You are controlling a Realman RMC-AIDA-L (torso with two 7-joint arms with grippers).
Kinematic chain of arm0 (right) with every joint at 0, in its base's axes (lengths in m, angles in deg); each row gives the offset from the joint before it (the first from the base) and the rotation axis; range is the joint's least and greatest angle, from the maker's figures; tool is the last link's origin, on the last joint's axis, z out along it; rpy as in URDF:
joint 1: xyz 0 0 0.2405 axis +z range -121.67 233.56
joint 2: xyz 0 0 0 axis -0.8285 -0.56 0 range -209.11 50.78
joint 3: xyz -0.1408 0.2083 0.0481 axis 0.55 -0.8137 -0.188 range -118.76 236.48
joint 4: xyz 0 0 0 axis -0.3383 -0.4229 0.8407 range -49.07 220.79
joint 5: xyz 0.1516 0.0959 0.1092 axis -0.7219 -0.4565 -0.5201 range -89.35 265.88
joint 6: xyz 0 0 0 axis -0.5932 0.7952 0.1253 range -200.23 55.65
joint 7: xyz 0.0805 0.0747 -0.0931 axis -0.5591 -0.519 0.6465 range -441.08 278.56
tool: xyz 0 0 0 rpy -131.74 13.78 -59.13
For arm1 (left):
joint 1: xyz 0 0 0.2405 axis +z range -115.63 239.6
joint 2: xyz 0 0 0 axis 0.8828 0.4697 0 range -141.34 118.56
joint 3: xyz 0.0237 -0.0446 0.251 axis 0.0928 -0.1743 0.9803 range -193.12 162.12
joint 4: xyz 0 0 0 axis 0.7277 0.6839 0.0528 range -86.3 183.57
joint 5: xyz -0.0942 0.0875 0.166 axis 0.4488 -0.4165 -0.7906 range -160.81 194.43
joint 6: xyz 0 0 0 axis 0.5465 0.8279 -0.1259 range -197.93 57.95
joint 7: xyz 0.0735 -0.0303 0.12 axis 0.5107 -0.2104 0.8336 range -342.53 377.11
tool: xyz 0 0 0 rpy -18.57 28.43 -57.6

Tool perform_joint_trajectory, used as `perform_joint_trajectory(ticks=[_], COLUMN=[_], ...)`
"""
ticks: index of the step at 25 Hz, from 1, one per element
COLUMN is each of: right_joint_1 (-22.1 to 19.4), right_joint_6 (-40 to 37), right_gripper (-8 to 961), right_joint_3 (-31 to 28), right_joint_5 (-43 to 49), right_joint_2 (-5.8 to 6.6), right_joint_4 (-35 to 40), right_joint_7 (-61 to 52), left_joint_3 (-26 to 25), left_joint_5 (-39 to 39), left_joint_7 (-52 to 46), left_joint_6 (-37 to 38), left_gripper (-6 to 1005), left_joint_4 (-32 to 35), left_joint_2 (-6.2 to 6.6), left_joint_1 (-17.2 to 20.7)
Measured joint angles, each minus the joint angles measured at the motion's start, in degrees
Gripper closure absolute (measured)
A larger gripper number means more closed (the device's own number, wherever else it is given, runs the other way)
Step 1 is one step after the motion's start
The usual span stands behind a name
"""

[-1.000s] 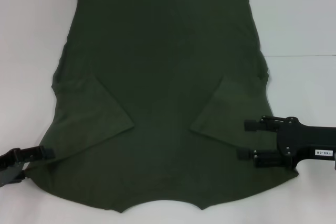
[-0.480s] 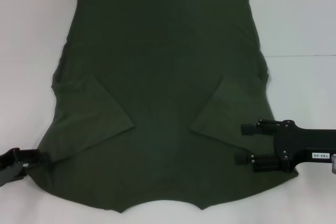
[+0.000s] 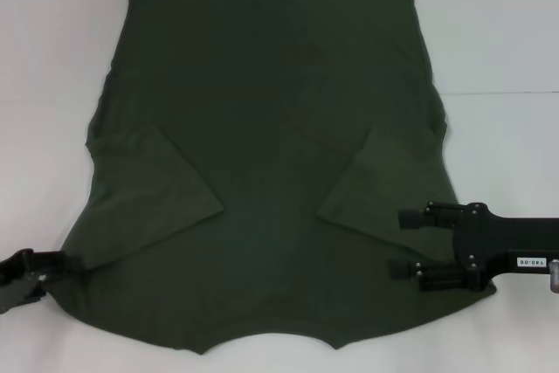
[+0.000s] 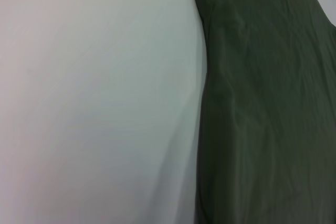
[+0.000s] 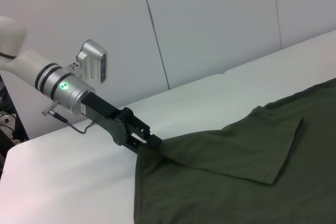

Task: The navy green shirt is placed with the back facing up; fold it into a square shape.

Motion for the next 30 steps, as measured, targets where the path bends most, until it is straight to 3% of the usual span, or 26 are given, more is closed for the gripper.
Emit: perform_joint_trajectory(ticks=[8, 19, 24, 26, 28, 30], right_joint_1=[0.1, 0.0, 1.4, 2.8, 5.1, 5.9], right_joint_6=[-0.2, -0.2, -0.6, 0.0, 1.0, 1.3], right_gripper=[50, 50, 50, 50, 50, 51], right_joint_3=[0.0, -0.8, -2.4, -2.3, -2.1, -2.1], right_joint_5=[0.0, -0.4, -0.7, -0.2, 2.4, 3.9], right_joint_2=[-0.05, 0.11, 1.41, 2.39, 4.28, 4.78], right_joint_4=[0.0, 0.3, 3.4, 4.3, 4.4, 4.3], right_joint_7=[0.1, -2.9, -18.5, -27.4, -40.1, -43.8], left_joint_3=[0.0, -0.1, -0.3, -0.4, -0.5, -0.5], left_joint_5=[-1.4, -1.5, -1.2, -1.1, -0.3, 0.1], left_joint_7=[-1.8, -1.8, -1.3, -0.9, -0.8, -0.8], left_joint_6=[-1.6, -1.6, -1.4, -1.7, -1.8, -1.9], left_gripper=[540, 944, 970, 970, 970, 970], left_joint_4=[-0.5, -0.4, -0.4, -0.4, -0.5, -0.6], left_joint_2=[0.23, 0.34, 0.44, 0.45, 0.46, 0.48], left_joint_1=[-0.4, -0.4, -0.6, -0.6, -0.8, -0.9])
